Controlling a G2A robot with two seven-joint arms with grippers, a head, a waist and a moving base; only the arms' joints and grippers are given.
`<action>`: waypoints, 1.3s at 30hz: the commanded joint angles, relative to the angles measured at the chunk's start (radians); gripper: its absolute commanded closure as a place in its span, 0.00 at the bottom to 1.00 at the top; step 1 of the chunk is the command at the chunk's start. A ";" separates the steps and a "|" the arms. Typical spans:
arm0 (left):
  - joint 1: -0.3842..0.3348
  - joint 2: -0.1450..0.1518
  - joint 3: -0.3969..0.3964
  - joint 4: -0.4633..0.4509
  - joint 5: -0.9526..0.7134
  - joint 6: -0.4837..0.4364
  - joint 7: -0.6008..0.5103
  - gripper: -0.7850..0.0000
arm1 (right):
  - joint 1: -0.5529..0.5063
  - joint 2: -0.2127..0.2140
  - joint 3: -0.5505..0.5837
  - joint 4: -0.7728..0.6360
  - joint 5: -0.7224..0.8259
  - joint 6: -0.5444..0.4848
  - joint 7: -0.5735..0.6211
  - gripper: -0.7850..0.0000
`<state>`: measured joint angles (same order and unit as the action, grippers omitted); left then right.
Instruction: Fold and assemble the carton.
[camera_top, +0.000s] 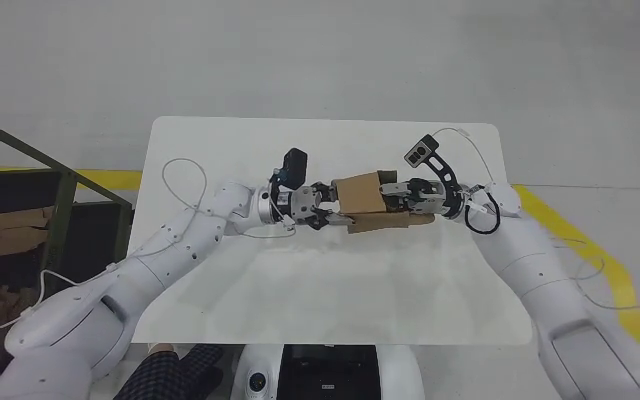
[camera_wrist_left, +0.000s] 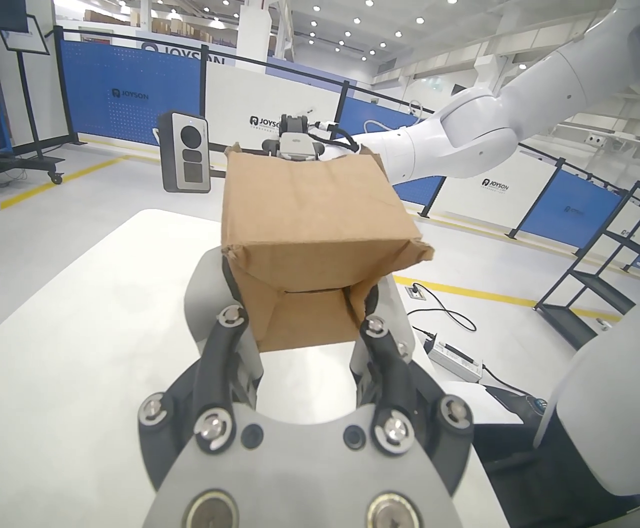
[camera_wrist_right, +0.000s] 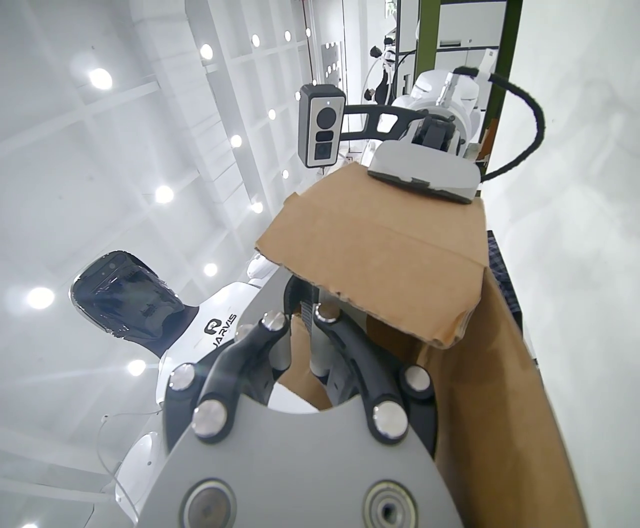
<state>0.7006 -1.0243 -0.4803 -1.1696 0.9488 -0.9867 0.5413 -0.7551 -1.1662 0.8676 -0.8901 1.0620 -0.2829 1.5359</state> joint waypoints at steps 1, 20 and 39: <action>0.005 -0.001 -0.011 0.000 0.001 -0.008 -0.004 0.50 | -0.001 -0.001 0.005 0.002 -0.003 0.001 0.000 1.00; 0.066 -0.004 -0.094 -0.013 0.052 -0.026 -0.012 0.53 | -0.020 0.013 0.074 -0.001 -0.027 0.016 0.000 0.93; 0.066 -0.006 -0.069 -0.051 0.071 -0.026 -0.020 0.54 | -0.023 0.034 0.059 -0.087 -0.166 0.059 0.000 1.00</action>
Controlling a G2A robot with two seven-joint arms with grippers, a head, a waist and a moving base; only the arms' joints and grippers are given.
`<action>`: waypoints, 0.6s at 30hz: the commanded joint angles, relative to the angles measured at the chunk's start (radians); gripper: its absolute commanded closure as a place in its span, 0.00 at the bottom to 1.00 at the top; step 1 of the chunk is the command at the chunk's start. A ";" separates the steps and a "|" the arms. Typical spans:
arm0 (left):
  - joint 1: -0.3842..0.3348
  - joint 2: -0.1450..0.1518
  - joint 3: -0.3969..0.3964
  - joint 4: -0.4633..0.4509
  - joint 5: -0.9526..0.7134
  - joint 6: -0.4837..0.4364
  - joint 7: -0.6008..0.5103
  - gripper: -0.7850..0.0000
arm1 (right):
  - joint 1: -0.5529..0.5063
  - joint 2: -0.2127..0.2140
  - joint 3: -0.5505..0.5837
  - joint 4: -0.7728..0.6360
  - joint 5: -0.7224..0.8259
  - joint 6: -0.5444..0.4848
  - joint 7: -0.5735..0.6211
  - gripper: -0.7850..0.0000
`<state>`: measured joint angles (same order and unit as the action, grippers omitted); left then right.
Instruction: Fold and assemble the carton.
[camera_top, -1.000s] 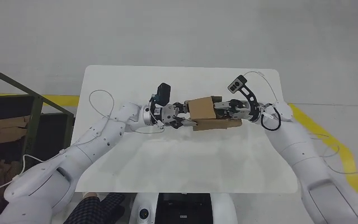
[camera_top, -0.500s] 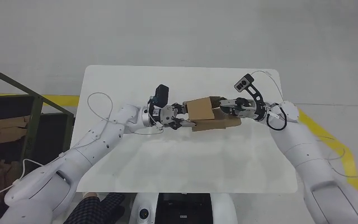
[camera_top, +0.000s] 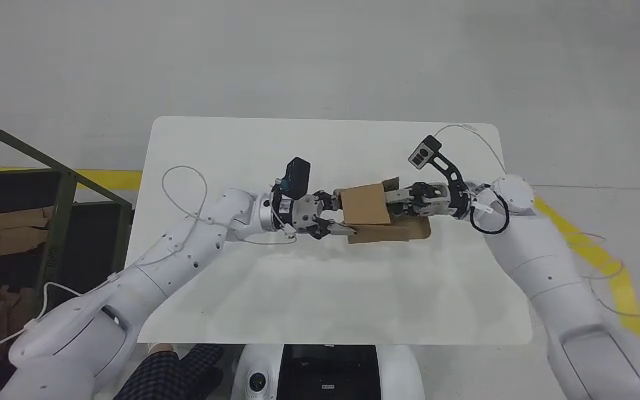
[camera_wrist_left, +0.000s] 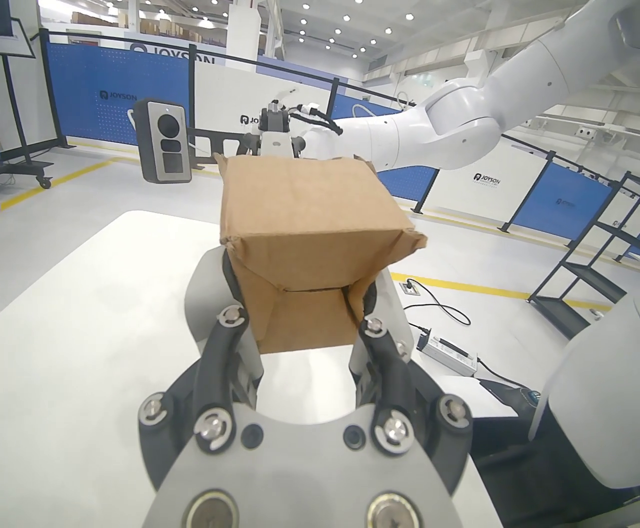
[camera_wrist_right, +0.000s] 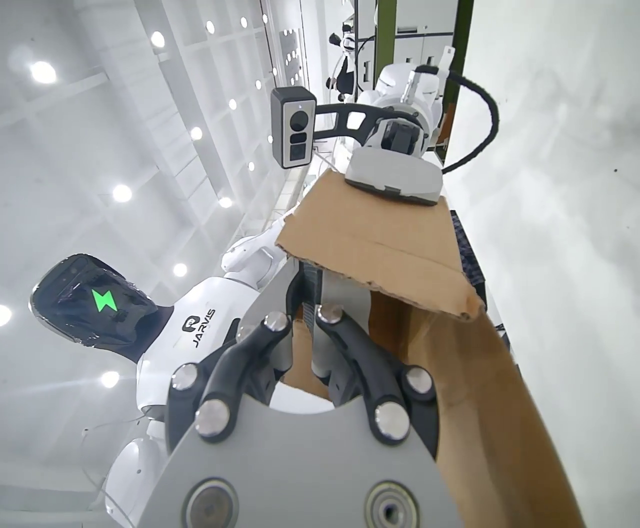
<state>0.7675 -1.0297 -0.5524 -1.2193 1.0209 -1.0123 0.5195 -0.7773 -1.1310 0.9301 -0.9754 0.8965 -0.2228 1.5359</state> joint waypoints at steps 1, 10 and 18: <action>-0.003 0.000 0.006 -0.002 -0.001 0.000 0.002 0.53 | -0.003 -0.002 -0.008 -0.005 -0.001 0.000 0.000 1.00; -0.019 -0.002 0.030 -0.002 -0.001 0.000 0.009 0.53 | -0.001 -0.018 -0.045 -0.014 -0.006 -0.012 0.000 1.00; -0.027 -0.003 0.042 0.002 -0.002 0.000 0.018 0.53 | 0.004 -0.033 -0.060 -0.006 -0.004 -0.020 0.000 1.00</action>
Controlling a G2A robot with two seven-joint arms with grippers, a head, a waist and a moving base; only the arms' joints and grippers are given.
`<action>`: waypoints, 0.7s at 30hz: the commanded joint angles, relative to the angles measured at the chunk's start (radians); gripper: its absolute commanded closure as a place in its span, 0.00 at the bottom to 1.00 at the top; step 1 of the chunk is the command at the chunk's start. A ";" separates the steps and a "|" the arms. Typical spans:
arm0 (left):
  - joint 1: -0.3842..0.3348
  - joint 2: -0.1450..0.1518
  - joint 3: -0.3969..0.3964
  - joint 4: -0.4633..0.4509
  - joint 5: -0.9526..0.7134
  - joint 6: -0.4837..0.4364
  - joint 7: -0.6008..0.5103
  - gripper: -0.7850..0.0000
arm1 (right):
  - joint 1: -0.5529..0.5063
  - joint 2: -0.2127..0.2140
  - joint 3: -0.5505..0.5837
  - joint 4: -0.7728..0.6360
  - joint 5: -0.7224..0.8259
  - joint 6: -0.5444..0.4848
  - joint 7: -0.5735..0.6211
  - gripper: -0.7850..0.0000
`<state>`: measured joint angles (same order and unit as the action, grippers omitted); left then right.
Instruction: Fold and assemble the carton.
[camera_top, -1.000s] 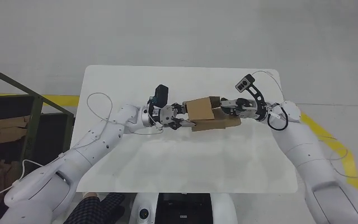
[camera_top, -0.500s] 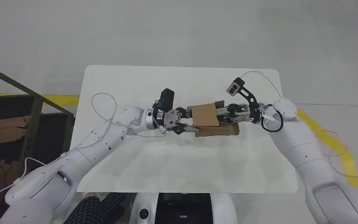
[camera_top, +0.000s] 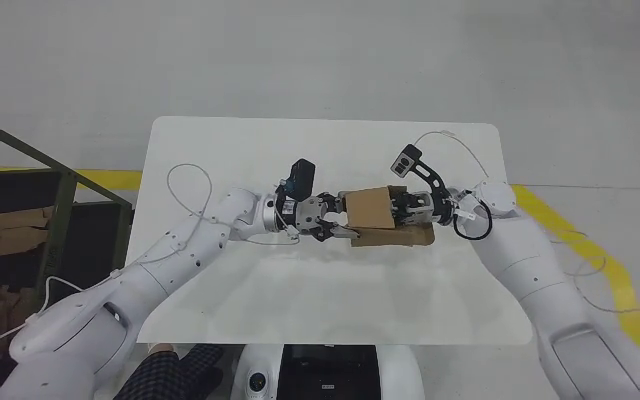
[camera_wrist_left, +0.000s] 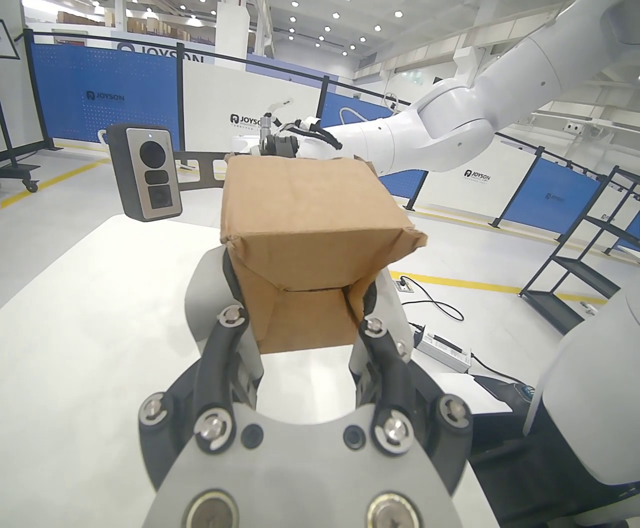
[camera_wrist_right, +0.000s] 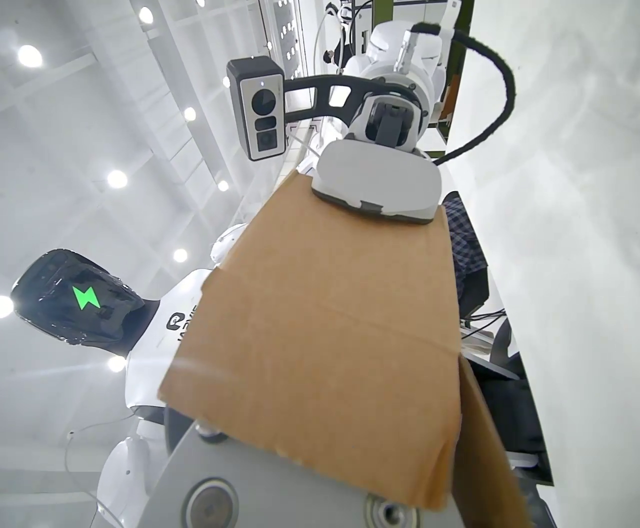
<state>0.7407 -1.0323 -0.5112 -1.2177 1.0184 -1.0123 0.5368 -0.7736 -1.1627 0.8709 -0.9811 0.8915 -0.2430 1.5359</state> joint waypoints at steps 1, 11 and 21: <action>-0.002 0.000 0.002 0.000 0.001 0.000 0.003 0.53 | 0.001 -0.002 -0.002 0.000 0.001 -0.001 0.000 1.00; -0.009 0.000 0.012 0.002 0.000 0.000 0.011 0.53 | -0.001 -0.021 -0.012 0.005 0.003 -0.009 -0.005 1.00; -0.012 0.000 0.015 0.001 0.001 0.000 0.016 0.53 | -0.004 -0.038 -0.012 0.014 0.009 -0.012 -0.014 1.00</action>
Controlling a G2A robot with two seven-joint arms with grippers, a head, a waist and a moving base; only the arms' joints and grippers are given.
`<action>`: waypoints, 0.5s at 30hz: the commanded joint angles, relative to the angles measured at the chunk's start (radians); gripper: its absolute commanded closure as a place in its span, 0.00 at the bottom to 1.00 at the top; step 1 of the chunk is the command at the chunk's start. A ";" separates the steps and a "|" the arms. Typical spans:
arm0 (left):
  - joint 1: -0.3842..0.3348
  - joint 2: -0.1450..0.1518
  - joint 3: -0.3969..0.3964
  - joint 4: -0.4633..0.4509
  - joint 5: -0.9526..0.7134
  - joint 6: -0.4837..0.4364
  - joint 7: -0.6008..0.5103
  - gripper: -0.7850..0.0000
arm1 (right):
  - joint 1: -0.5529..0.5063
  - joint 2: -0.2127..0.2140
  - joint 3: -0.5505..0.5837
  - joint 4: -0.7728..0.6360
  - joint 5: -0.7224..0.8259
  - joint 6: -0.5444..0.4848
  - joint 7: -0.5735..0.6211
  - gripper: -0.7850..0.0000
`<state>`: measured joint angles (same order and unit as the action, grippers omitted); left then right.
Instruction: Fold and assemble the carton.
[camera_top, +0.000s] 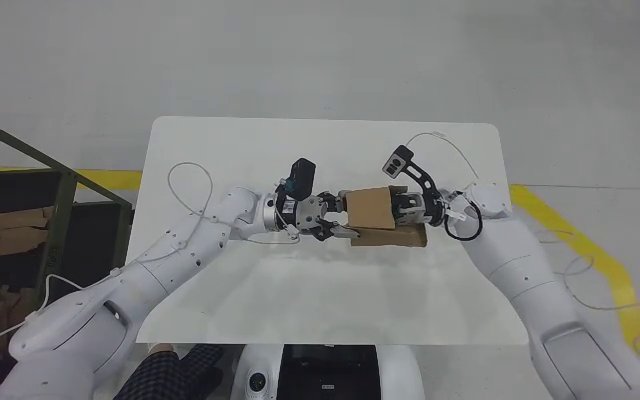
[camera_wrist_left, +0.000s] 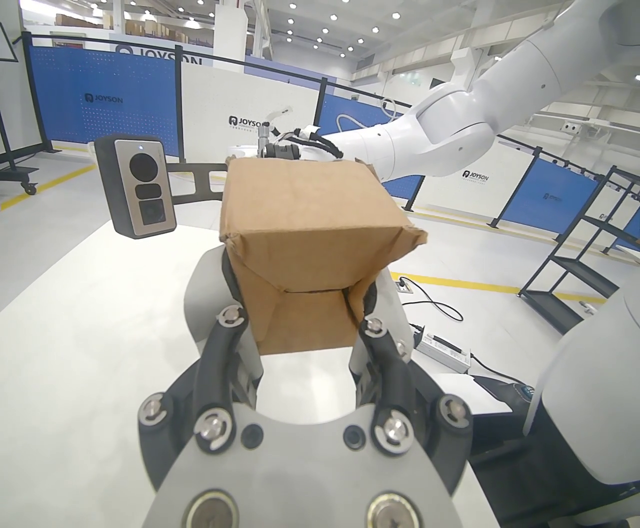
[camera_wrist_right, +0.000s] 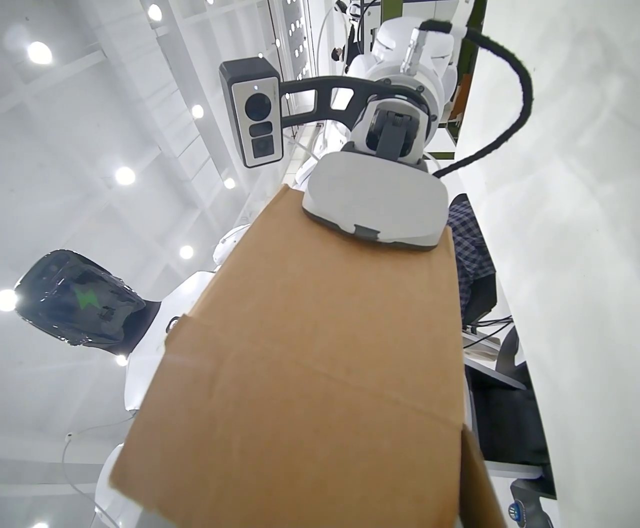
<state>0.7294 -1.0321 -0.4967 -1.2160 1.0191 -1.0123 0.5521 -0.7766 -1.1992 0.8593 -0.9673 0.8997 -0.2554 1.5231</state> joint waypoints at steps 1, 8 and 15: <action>0.000 0.000 0.001 0.000 0.000 0.000 0.001 0.53 | -0.001 -0.002 0.001 0.001 0.001 0.001 -0.001 1.00; 0.000 0.000 0.000 0.003 0.000 0.000 0.004 0.53 | -0.004 -0.006 0.017 0.011 -0.006 -0.003 0.004 1.00; 0.010 0.006 -0.006 0.019 0.000 0.000 0.016 0.53 | -0.007 0.014 0.085 0.031 -0.035 -0.014 0.000 1.00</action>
<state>0.7371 -1.0278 -0.5020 -1.2008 1.0188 -1.0124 0.5668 -0.7822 -1.1881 0.9338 -0.9373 0.8663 -0.2696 1.5220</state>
